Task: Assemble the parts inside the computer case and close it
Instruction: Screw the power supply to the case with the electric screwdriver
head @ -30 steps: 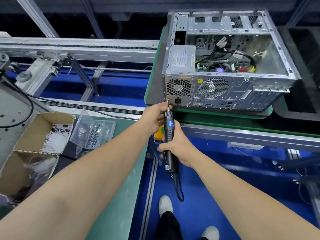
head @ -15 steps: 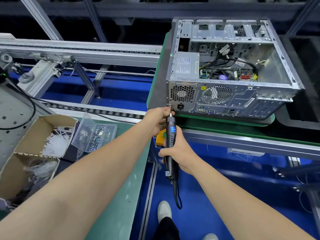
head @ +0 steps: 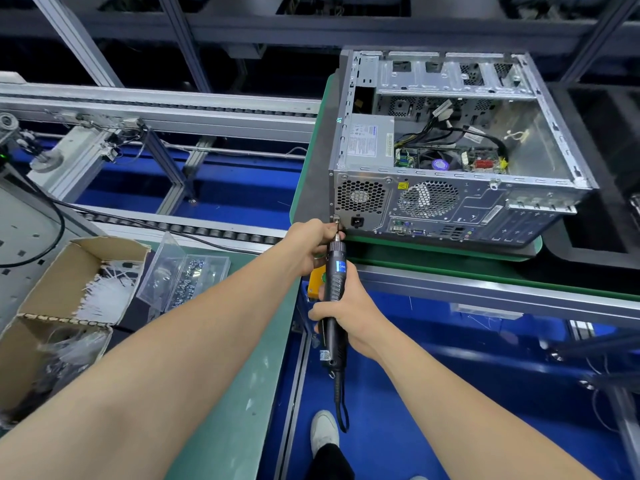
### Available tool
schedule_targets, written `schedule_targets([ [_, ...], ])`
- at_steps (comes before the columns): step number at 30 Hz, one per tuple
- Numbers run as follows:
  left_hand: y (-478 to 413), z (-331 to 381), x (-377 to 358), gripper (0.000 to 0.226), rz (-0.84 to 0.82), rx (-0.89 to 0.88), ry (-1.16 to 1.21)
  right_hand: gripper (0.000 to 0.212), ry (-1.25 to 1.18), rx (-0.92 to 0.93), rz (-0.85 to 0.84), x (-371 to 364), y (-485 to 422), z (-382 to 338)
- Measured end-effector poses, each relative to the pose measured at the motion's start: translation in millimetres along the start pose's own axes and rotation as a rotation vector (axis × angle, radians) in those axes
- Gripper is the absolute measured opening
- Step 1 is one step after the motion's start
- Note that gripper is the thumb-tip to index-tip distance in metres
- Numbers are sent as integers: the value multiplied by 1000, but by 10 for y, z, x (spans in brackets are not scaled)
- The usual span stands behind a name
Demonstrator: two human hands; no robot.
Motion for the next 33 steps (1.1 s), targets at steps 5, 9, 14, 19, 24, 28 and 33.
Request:
schedule_targets([
  [5, 36, 27, -2, 24, 7, -18, -25, 83, -39, -1, -5, -16, 19, -5],
  [9, 43, 14, 2, 21, 7, -24, -19, 81, -36, -3, -9, -1, 17, -9],
  [14, 24, -15, -1, 18, -2, -35, 18, 83, -19, 11, 1, 19, 10, 4],
  [19, -2, -8, 3, 17, -6, -67, 10, 82, -26, 19, 0, 24, -2, 18],
  [24, -15, 40, 17, 18, 0, -117, -45, 88, -13, 24, 9, 21, -17, 38],
  [28, -24, 28, 27, 18, 28, -108, -18, 92, -12, 10, 0, 6, -33, 29],
  [33, -10, 39, 27, 19, 42, -65, -31, 88, -20, -6, -5, 30, -37, 29],
])
Point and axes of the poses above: each hand's wrist, its own y-axis away from the middle knuckle, its own x-axis out of the back of the hand, z = x × y, the point moved 7 cm from there along -y, towards the middle knuckle, and after that the axes turned 3 degrees about z, right-handed, at the moved point
